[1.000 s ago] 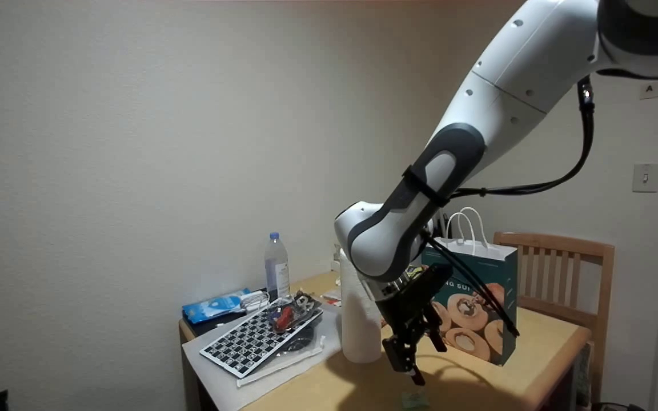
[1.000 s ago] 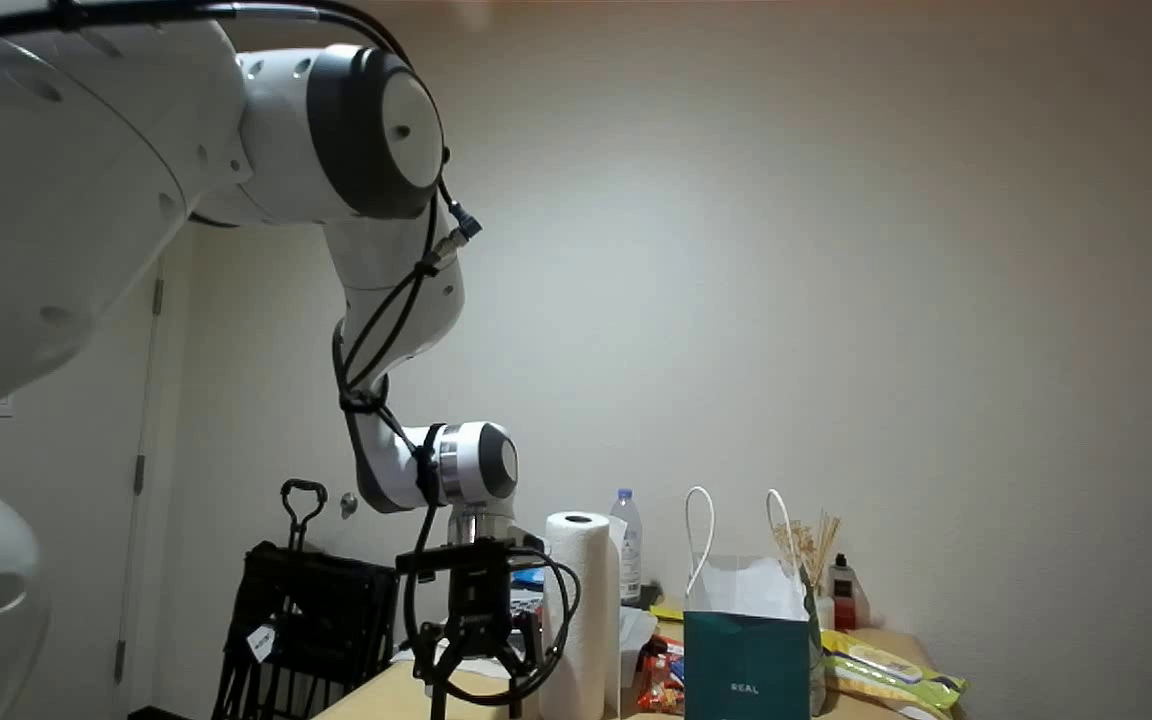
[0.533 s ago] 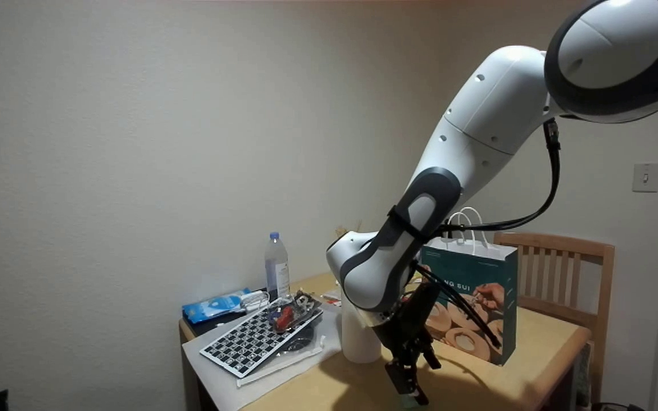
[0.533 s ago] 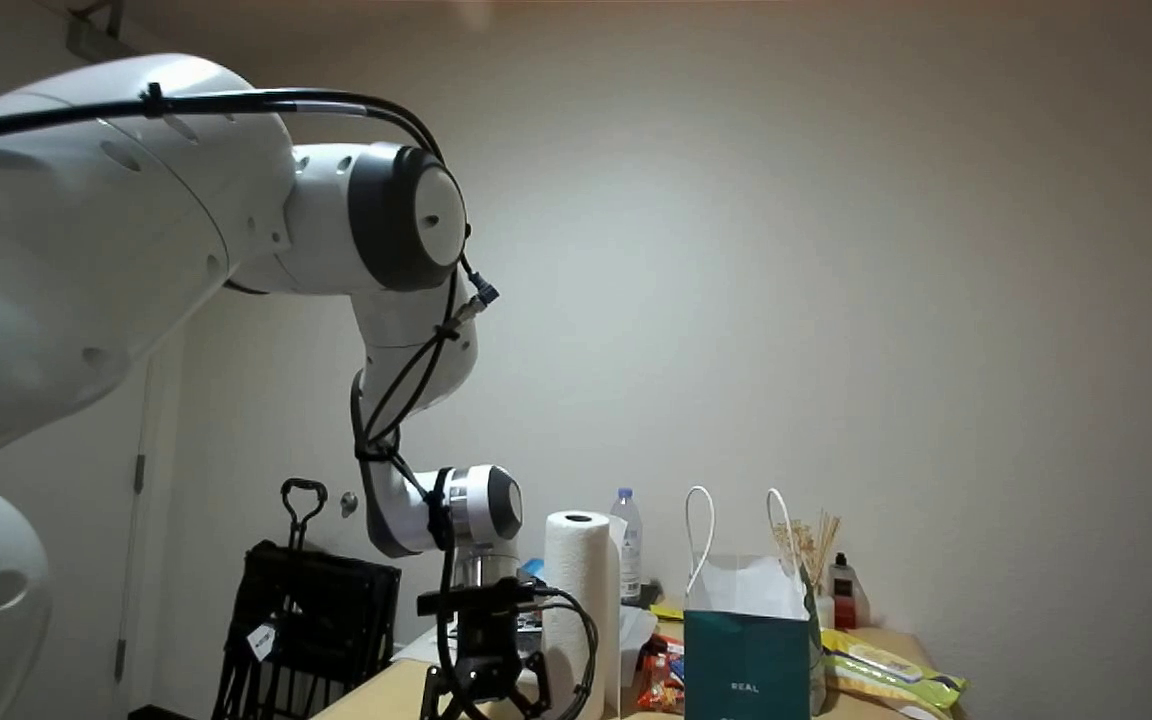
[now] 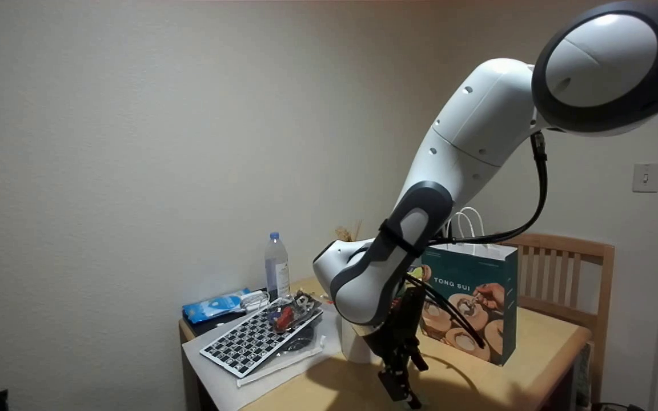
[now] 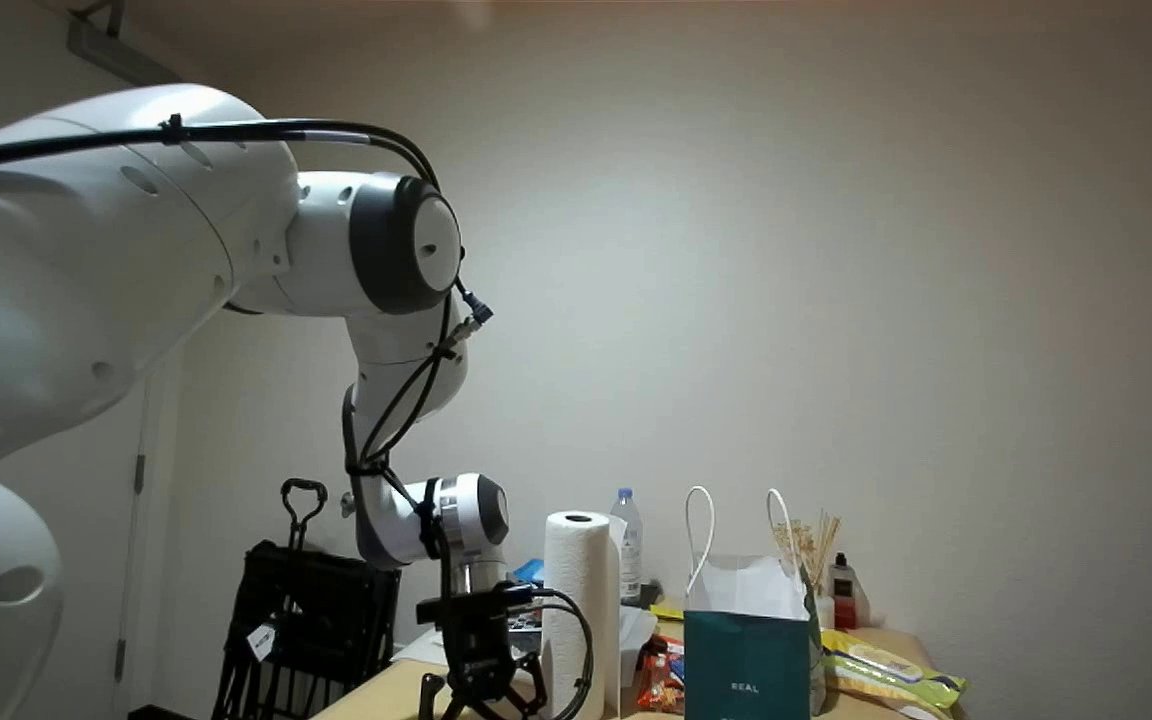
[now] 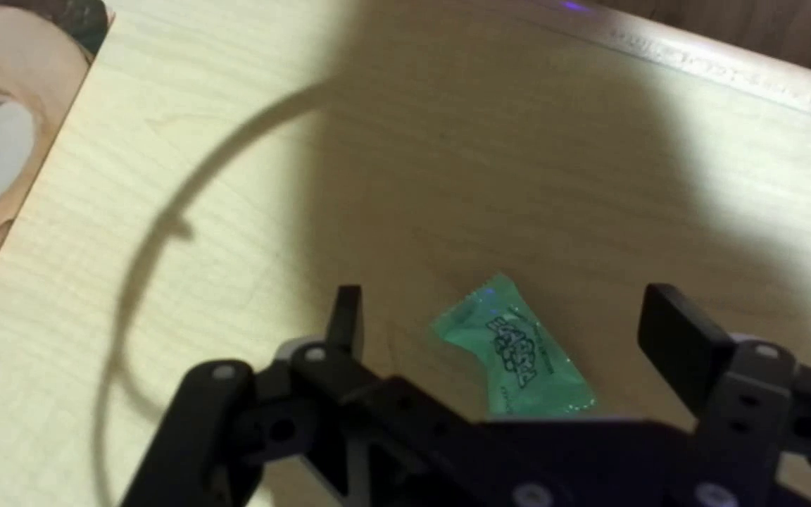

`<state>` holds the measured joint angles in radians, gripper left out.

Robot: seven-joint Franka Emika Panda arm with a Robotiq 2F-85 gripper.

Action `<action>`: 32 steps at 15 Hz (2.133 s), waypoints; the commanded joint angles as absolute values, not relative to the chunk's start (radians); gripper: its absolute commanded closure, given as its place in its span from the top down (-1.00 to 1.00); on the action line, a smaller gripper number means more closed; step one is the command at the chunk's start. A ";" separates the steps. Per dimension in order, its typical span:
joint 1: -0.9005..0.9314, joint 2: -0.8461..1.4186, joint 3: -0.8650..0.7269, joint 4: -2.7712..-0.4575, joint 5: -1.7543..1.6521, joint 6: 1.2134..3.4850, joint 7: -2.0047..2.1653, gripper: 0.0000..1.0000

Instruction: Put the green sachet inside the paper bag

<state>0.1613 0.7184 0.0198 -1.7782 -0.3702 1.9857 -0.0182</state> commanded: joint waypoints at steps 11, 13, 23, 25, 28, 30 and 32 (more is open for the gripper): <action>0.102 0.818 0.074 -1.654 -0.337 1.905 -0.348 -0.58; 0.108 0.809 0.064 -1.648 -0.330 1.870 -0.308 -0.86; 0.117 0.412 -0.003 -1.963 -0.320 1.883 0.118 -0.89; 0.116 0.308 -0.010 -2.021 -0.310 1.864 0.193 -0.88; 0.106 0.143 -0.010 -2.095 -0.248 1.823 0.282 -0.88; 0.098 0.040 -0.008 -2.136 -0.192 1.804 0.330 -0.87; 0.090 -0.017 -0.006 -2.151 -0.145 1.806 0.389 -0.88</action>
